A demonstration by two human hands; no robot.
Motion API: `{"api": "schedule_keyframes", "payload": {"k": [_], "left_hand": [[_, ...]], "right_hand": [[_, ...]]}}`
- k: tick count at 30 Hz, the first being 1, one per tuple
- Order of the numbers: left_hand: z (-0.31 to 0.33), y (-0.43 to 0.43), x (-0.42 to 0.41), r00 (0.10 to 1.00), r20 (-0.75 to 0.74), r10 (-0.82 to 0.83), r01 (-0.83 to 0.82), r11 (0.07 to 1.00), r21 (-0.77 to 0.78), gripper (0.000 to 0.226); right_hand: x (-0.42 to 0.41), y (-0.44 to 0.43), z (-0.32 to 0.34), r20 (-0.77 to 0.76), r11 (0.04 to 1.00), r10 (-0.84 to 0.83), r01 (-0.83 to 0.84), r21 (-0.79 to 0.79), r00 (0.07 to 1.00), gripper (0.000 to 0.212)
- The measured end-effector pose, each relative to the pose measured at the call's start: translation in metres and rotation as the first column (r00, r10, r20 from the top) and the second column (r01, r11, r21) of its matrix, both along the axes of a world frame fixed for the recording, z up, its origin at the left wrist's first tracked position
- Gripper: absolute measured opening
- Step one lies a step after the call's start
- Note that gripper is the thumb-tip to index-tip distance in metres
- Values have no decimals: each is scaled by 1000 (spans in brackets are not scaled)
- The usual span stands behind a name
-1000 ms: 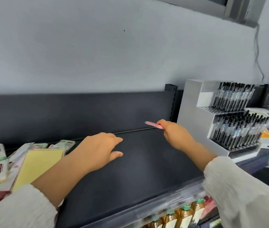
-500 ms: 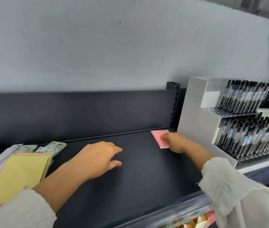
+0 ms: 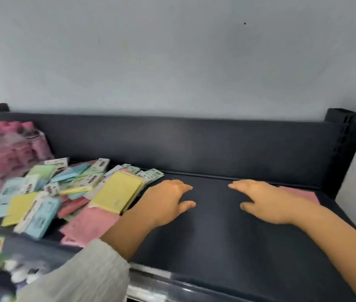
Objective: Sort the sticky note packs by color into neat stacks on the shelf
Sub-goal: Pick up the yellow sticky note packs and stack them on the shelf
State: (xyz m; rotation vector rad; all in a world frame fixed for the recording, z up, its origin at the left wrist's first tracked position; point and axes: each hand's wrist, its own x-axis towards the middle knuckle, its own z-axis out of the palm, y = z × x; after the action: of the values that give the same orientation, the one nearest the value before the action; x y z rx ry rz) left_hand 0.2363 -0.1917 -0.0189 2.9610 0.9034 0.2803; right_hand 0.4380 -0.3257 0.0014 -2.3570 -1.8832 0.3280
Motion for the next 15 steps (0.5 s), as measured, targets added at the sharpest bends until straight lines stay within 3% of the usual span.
{"api": "schedule_keyframes", "payload": {"k": [3, 9, 15], "left_hand": [[3, 1, -39, 989, 68, 132, -135, 990, 44, 52], [5, 3, -113, 917, 172, 359, -376, 923, 77, 51], [-1, 5, -169, 815, 127, 566, -570, 822, -3, 62]], "right_hand": [[-39, 30, 12, -49, 983, 184, -185, 1, 982, 59], [-116, 87, 13, -102, 923, 382, -375, 81, 918, 60], [-176, 117, -2, -106, 846, 527, -509, 161, 843, 63]]}}
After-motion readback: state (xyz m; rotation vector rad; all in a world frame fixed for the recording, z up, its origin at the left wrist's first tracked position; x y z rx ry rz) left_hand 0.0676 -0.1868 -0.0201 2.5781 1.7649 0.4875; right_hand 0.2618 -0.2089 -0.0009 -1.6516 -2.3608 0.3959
